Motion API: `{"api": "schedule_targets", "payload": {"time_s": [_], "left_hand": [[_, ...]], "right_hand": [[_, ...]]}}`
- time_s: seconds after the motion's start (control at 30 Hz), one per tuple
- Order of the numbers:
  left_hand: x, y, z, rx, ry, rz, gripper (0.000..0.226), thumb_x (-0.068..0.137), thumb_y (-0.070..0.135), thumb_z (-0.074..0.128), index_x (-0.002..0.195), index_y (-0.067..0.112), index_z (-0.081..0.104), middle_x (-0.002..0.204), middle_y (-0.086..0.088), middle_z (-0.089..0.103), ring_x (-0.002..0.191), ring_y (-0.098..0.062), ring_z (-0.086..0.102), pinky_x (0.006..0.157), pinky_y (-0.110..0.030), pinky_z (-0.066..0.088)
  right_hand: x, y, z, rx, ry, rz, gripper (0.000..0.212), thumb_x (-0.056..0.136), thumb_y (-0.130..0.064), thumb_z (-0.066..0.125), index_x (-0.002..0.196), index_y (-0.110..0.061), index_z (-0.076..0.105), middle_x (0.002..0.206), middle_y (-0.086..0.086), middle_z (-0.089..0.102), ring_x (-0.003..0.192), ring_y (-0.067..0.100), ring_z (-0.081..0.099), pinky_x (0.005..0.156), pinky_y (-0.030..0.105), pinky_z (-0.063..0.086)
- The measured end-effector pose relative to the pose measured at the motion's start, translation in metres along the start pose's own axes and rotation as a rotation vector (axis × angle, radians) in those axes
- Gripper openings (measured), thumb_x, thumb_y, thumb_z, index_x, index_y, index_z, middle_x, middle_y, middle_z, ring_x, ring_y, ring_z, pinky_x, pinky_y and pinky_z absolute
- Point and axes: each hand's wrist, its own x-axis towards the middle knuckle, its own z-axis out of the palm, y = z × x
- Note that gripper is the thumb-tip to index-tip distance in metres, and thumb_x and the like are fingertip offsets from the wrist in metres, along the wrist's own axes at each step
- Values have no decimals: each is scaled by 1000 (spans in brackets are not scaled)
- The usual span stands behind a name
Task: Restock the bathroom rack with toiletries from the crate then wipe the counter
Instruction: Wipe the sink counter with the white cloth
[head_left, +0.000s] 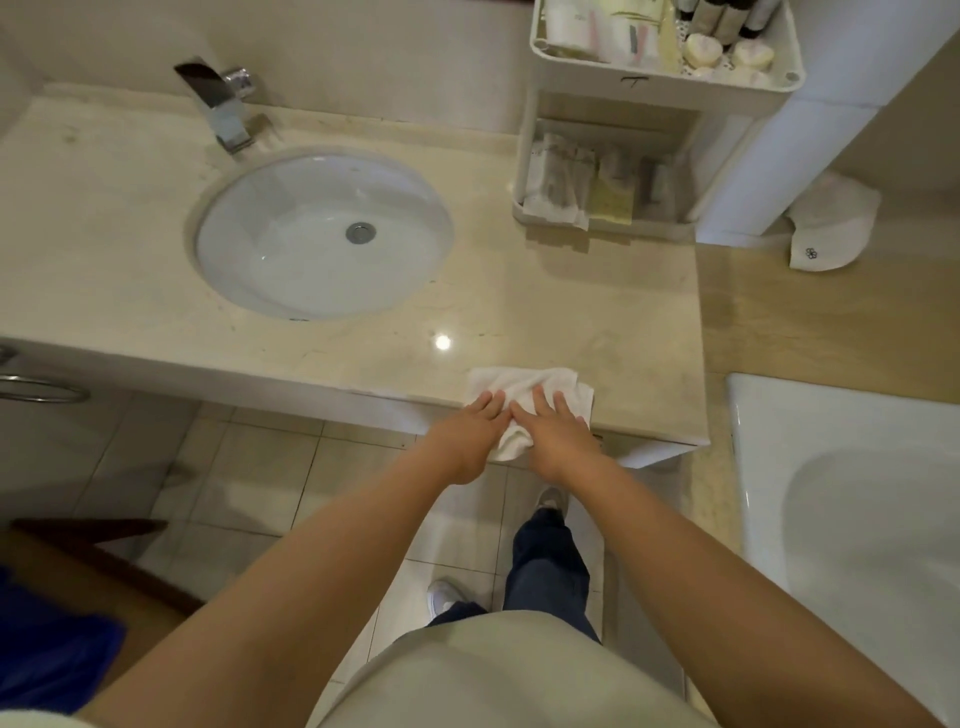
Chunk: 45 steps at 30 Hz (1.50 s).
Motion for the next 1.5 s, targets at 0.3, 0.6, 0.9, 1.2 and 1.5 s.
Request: {"api": "schedule_targets", "payload": {"time_s": [0.3,0.6,0.9,1.2,1.5], "left_hand": [[4,-16,-1,16,72,-49,80,92,-1,46,154,10,-3,162,-7,-9,149,-21,-5,110,-32,33],[36,-54,-41,-37,44,-112,82,90,-3,44,154,14,-4,162,-3,-11,149,-17,-7,99,-33,43],[98,-94,-89,-94,82,-143,77,92,-2,39,154,14,-2,162,-3,-11,149,-17,-7,99,-33,43],[156,-130,-146,-82,61,-189,76,93,-1,40,154,15,-1,162,-1,-12,149,-16,-8,101,-33,41],[173,-141,-169,-38,35,-220,74,96,4,46,155,17,3,162,1,-9,149,-13,-5,86,-26,42]], "right_hand": [[20,-10,-9,-87,55,-27,77,94,-13,48,154,-32,4,162,2,-13,149,29,-8,119,47,12],[72,-19,-54,-83,17,-74,79,93,-14,49,154,-34,3,162,1,-14,149,27,-11,119,45,9],[141,-14,-120,-110,-21,-82,79,95,-9,44,154,-34,-2,161,-2,-19,149,25,-13,120,44,6],[212,-3,-172,-109,19,-134,83,92,-6,45,154,-31,-3,161,-1,-19,148,26,-16,121,45,3],[236,-1,-168,-111,94,-135,91,87,-2,45,153,-29,-12,159,0,-26,146,24,-23,118,42,-10]]}}
